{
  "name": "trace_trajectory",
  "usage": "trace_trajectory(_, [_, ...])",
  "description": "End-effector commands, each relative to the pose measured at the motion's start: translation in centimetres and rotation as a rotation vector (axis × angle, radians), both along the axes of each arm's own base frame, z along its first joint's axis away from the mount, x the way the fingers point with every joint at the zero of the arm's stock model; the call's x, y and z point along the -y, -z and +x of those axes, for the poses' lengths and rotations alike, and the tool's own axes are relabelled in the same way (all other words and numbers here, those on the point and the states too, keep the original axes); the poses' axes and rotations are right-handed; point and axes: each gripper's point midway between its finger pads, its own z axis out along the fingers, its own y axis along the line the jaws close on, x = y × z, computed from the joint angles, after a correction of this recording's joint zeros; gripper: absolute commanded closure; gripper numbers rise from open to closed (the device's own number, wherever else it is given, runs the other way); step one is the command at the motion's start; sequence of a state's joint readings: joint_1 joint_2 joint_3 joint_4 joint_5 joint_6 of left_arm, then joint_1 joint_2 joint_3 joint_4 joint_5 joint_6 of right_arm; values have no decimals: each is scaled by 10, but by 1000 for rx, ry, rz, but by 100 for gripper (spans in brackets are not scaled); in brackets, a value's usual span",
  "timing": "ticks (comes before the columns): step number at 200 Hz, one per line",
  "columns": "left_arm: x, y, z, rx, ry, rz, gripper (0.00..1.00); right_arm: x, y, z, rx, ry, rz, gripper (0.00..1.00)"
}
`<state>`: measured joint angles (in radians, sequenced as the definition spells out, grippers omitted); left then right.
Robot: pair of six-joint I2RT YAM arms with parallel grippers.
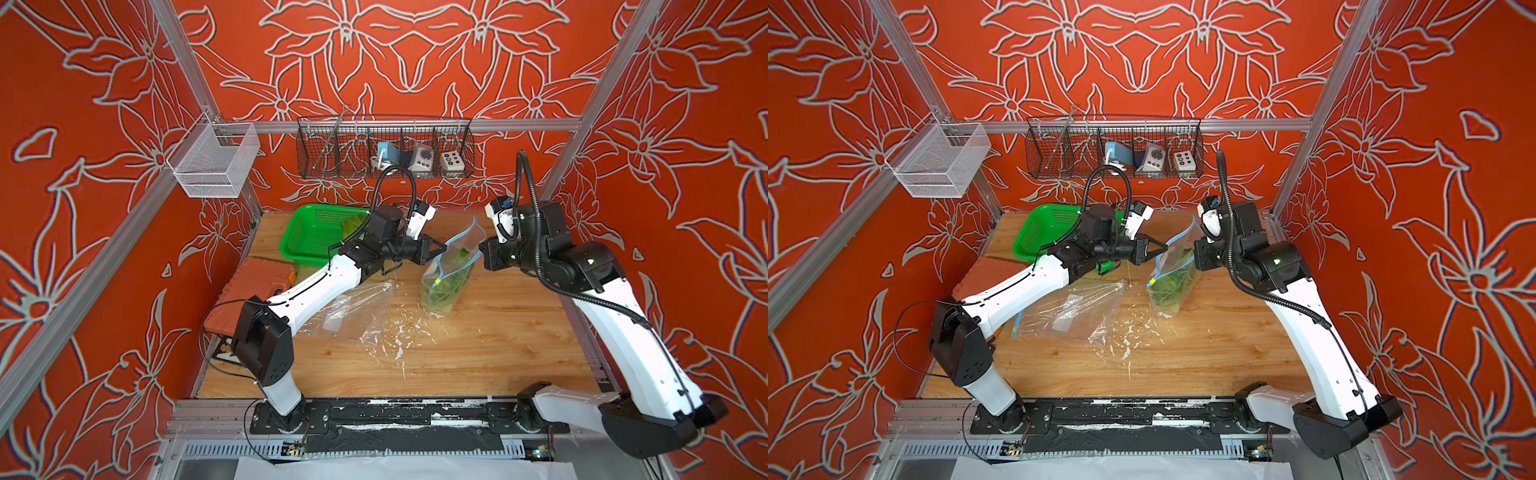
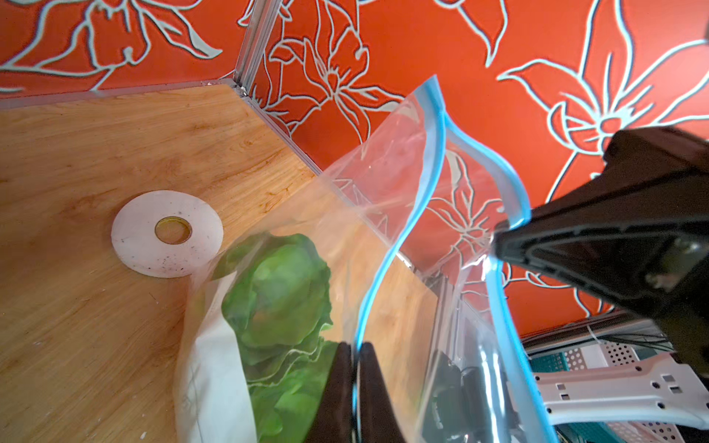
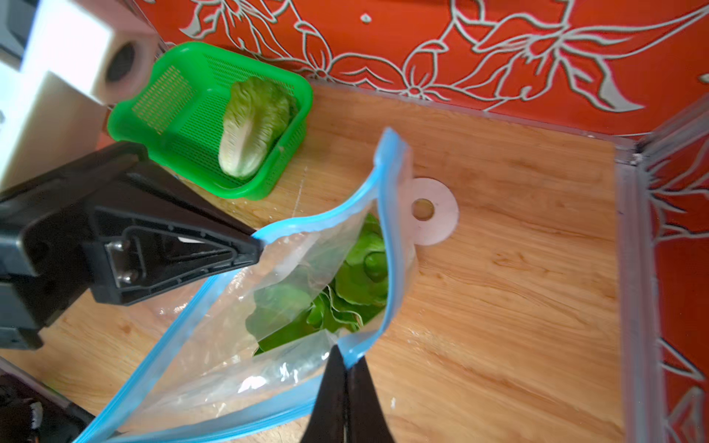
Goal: Open the zip-top bag and take out the chinese cabbages
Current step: Open the zipper of the food storage bag at the center of the board.
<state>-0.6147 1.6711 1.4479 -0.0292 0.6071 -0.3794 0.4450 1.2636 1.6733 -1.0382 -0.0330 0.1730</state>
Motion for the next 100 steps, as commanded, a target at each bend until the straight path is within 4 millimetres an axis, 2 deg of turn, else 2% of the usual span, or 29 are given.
trace_trajectory(1, [-7,-21,1,41,-54,-47,100,18,2,3,-28,11,-163,100])
trace_trajectory(24, [-17,-14,4,19,-107,-40,100,10,-7,13,-22,-13,-176,100])
trace_trajectory(43, [-33,-9,7,4,-166,-34,100,-2,-3,20,-49,-51,-198,100])
trace_trajectory(73, [-64,13,9,-49,-257,10,100,-39,25,25,-103,-142,-162,100])
trace_trajectory(100, [-96,26,4,-66,-328,52,99,-72,42,25,-116,-209,-34,100])
